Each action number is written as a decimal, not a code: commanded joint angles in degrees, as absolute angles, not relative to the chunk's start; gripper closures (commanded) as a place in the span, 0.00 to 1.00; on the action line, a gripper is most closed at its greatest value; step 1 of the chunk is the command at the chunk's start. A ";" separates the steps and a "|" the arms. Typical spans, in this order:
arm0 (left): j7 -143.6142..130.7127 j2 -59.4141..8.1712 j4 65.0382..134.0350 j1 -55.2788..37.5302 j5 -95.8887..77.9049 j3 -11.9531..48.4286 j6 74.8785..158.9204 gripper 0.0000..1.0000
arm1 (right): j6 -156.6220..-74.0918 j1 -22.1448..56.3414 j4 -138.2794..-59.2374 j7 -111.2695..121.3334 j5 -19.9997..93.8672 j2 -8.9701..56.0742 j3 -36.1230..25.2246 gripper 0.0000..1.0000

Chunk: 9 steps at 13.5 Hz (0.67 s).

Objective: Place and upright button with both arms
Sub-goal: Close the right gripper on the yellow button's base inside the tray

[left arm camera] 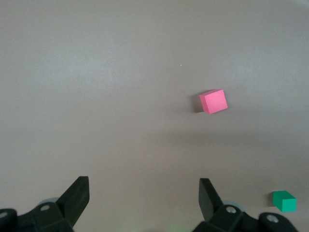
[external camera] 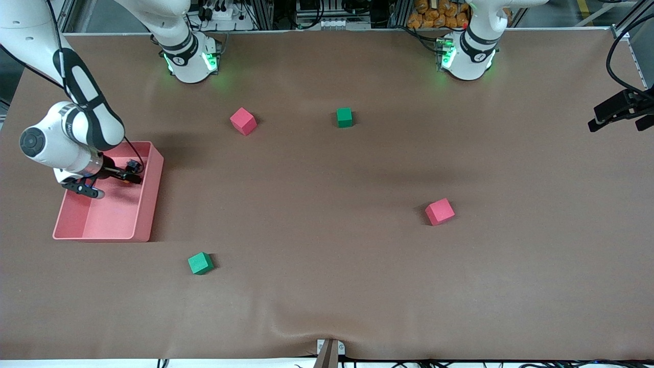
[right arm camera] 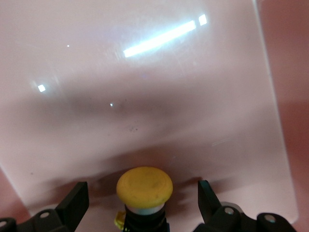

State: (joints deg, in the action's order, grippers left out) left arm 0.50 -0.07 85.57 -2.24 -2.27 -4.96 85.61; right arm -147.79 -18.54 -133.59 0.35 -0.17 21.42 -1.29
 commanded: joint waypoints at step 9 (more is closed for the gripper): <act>2.02 -0.79 84.37 -1.93 -1.67 -4.92 84.73 0.00 | -148.80 -19.69 -134.56 1.49 0.62 21.80 -0.79 0.00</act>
State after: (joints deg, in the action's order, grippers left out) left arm 0.50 -0.23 85.57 -2.24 -2.27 -4.96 85.61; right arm -148.17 -18.54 -133.64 0.35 -0.14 21.80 -1.31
